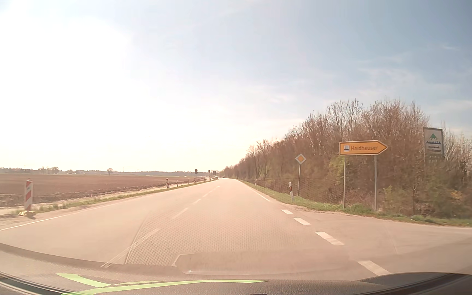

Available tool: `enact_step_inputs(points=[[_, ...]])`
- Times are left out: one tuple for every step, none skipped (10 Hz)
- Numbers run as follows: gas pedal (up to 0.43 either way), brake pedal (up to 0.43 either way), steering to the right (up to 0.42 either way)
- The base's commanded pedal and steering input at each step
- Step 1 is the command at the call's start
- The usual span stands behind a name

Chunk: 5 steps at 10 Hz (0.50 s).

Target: Follow the waypoints while adhering to traffic rules and regulations

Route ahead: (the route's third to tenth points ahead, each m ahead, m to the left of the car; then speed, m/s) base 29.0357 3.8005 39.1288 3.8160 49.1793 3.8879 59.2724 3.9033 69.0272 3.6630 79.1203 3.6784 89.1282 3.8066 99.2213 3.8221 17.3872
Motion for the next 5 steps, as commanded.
enact_step_inputs(points=[[0.138, 0.000, 0.001], [0.138, 0.000, 0.001], [0.138, 0.000, 0.001], [0.138, 0.000, 0.001], [0.138, 0.000, 0.001]])
